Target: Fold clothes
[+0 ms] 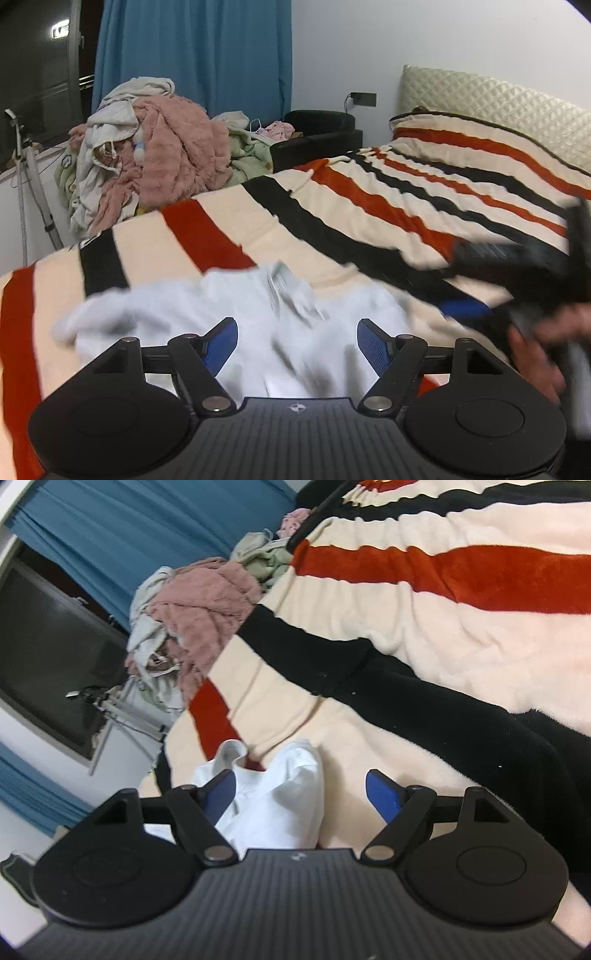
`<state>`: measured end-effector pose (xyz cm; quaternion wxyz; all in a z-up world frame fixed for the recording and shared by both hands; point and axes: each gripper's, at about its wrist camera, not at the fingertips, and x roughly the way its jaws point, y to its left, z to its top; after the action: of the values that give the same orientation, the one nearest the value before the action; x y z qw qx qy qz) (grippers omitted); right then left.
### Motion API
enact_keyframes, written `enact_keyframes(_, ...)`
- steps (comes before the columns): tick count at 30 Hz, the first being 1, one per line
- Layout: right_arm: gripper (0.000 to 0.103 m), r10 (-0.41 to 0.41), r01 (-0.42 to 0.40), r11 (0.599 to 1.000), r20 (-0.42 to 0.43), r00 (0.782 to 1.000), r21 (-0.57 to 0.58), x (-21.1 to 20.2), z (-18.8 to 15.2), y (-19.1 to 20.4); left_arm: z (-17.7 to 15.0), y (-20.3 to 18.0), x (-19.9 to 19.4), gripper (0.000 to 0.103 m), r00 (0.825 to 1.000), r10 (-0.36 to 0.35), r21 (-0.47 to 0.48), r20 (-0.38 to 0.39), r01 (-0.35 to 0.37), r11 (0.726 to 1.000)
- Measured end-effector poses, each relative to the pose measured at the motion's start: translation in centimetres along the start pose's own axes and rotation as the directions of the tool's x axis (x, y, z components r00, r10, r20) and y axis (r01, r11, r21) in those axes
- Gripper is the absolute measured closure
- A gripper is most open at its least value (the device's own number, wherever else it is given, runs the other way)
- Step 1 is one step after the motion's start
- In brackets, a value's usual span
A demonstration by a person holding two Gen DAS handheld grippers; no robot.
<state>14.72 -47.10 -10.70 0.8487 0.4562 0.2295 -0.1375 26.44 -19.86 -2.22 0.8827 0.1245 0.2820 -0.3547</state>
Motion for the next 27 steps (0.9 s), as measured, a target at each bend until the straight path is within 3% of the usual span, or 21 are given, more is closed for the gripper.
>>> enact_keyframes(4,0.023,-0.027,0.027,0.999,0.016,1.000,-0.041,1.1,0.2,0.0,4.2,3.8,9.3,0.037,0.997,-0.037,-0.192,-0.063,0.025,0.981)
enact_keyframes(6,0.023,-0.035,0.037,0.997,0.022,0.999,-0.066,1.6,0.5,0.1,5.2,3.9,13.0,0.039,0.996,-0.027,-0.153,-0.087,0.013,0.988)
enact_keyframes(8,0.022,-0.047,0.050,0.994,0.039,0.998,-0.093,2.1,0.7,0.3,5.7,3.6,16.2,0.058,0.992,-0.005,-0.087,-0.127,-0.006,0.996)
enact_keyframes(10,0.022,-0.046,0.052,0.991,0.051,0.998,-0.122,2.7,0.7,0.5,5.3,3.2,18.7,0.099,0.978,0.034,-0.008,-0.205,-0.037,0.999)
enact_keyframes(11,0.022,-0.038,0.045,0.990,0.053,0.998,-0.137,3.0,0.7,0.6,5.2,3.4,18.6,0.099,0.978,0.052,0.005,-0.204,-0.052,0.999)
enact_keyframes(15,0.022,0.016,-0.006,0.980,0.046,0.999,-0.198,4.0,0.3,1.6,5.4,4.4,15.5,0.100,0.988,0.103,0.008,-0.112,-0.103,0.995)
enact_keyframes(19,0.022,0.094,-0.084,0.960,0.025,0.995,-0.266,4.1,-0.4,3.2,6.1,4.3,7.0,0.100,0.988,0.152,-0.038,0.027,-0.151,0.988)
enact_keyframes(22,0.022,0.147,-0.134,0.929,0.011,0.989,-0.344,3.2,-1.2,4.7,5.9,3.3,-0.5,0.100,0.975,0.189,-0.064,0.119,-0.183,0.981)
enact_keyframes(27,0.022,0.215,-0.195,0.861,-0.011,0.977,-0.469,0.4,-2.9,7.1,3.2,-0.4,-11.7,0.100,0.932,0.261,-0.060,0.253,-0.254,0.965)
